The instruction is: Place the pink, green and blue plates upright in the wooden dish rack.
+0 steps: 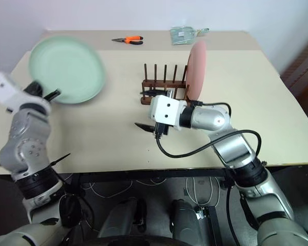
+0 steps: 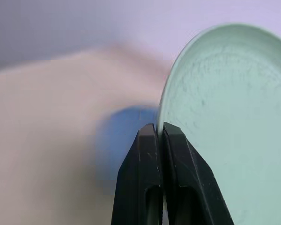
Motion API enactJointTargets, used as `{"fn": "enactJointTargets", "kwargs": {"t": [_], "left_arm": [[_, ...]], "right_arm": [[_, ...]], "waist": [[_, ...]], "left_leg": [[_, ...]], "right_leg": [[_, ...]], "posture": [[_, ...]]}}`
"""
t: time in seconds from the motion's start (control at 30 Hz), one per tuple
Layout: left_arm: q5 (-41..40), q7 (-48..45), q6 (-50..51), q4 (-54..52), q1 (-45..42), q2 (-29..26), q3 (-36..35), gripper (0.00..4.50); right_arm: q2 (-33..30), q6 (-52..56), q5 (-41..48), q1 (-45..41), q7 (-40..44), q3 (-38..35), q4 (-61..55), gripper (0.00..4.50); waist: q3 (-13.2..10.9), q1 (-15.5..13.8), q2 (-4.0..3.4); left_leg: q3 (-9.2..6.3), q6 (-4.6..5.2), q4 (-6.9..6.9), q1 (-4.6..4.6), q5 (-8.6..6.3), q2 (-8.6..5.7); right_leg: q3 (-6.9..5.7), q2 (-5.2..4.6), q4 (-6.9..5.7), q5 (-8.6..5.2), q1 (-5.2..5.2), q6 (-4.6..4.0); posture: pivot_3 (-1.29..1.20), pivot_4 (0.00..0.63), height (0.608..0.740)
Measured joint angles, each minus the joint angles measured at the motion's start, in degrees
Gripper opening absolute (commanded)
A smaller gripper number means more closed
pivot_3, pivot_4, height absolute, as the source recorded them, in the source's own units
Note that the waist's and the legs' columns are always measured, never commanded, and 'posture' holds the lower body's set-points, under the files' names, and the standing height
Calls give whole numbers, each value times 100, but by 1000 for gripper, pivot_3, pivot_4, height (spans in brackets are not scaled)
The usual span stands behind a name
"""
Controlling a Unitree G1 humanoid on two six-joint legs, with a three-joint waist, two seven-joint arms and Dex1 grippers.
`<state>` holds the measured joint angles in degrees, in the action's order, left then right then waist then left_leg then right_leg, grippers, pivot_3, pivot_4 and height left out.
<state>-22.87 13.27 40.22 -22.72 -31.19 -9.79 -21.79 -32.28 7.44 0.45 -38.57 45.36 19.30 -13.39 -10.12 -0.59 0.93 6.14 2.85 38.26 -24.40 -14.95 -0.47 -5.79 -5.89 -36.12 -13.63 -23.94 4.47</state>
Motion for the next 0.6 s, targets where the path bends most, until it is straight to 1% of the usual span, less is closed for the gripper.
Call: {"fn": "enactJointTargets", "kwargs": {"t": [0.07,0.1,0.2,0.3,0.33,0.4,0.6], "left_arm": [[-8,-78,89,-105,-104,140,492,25],[-19,-75,153,-127,-139,196,610,25],[-119,8,486,-245,-326,579,887,25],[-271,80,743,-419,-479,867,1041,25],[-337,120,833,-487,-549,1030,1063,2],[-397,157,925,-597,-558,1104,1113,0],[-403,194,1152,-625,-564,1033,1032,0]], "right_arm": [[53,-432,-370,-134,-65,140,303,4500],[58,-629,-529,-168,-109,203,457,4500],[95,-1286,-1218,-391,-414,370,1203,4500],[145,-1713,-1630,-605,-655,402,1649,4500],[149,-1908,-1815,-678,-760,427,1831,4241],[155,-2105,-2021,-716,-900,454,2034,3648],[198,-2418,-2438,-744,-1311,438,2259,600]], "waist": [[0,10,0],[0,28,0],[-2,40,1],[-3,39,1],[-3,36,1],[-3,35,1],[-3,38,0]], "left_leg": [[0,1,-1,0,2,2],[1,1,-1,0,2,2],[1,-2,0,0,6,4],[1,-2,0,0,6,5],[1,-2,0,0,6,5],[0,-2,0,0,7,6],[0,-3,0,0,8,7]], "right_leg": [[0,2,1,0,0,0],[1,2,1,0,0,0],[1,4,0,0,0,0],[1,4,1,0,0,0],[1,4,2,0,1,0],[1,4,2,-1,2,0],[1,6,2,-1,2,0]], "posture": [[0,150,740],[0,150,740],[0,150,740],[0,150,740],[0,150,740],[0,150,740],[0,150,740]]}}
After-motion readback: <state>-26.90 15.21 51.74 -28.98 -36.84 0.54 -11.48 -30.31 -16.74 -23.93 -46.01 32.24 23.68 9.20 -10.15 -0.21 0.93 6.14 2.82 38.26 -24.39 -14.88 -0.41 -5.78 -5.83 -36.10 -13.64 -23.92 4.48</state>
